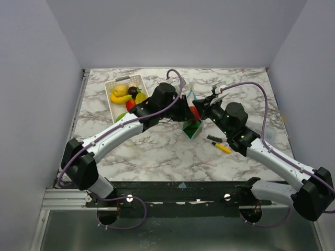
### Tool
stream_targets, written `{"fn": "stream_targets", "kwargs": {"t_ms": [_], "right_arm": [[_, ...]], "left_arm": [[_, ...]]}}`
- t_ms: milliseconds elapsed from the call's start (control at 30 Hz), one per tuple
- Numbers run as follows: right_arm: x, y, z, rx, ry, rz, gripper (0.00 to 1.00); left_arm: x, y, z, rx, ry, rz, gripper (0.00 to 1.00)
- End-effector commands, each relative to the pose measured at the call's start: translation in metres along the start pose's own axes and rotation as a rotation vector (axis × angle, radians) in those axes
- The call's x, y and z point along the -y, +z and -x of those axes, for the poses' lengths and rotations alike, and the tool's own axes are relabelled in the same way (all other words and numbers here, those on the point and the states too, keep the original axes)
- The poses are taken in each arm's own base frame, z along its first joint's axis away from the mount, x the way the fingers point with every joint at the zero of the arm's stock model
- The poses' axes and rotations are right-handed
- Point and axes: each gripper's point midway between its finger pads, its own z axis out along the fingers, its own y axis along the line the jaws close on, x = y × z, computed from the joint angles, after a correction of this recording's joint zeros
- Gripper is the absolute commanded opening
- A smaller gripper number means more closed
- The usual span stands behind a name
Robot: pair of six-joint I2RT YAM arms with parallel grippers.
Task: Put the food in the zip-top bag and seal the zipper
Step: Adjust the fake fruit in the zipper food storage bag.
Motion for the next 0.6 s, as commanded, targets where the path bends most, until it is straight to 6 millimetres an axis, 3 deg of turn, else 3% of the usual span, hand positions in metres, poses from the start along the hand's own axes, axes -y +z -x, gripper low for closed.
{"fn": "stream_targets", "kwargs": {"t_ms": [0,67,133,267,567], "right_arm": [[-0.008,-0.003,0.019,0.053,0.001,0.034,0.01],[-0.007,-0.004,0.020,0.058,0.000,0.032,0.01],[-0.007,-0.006,0.021,0.065,0.001,0.029,0.01],[-0.005,-0.005,0.020,0.061,-0.002,0.021,0.01],[-0.005,-0.003,0.019,0.053,-0.004,0.017,0.00]], "left_arm": [[-0.043,0.033,0.021,0.014,-0.025,0.233,0.19],[-0.061,0.040,0.034,0.006,-0.032,0.358,0.19],[-0.063,0.040,0.034,-0.005,-0.037,0.373,0.23],[-0.053,0.024,0.025,0.045,-0.040,0.293,0.41],[-0.029,-0.006,0.007,0.016,0.002,0.156,0.47]]}}
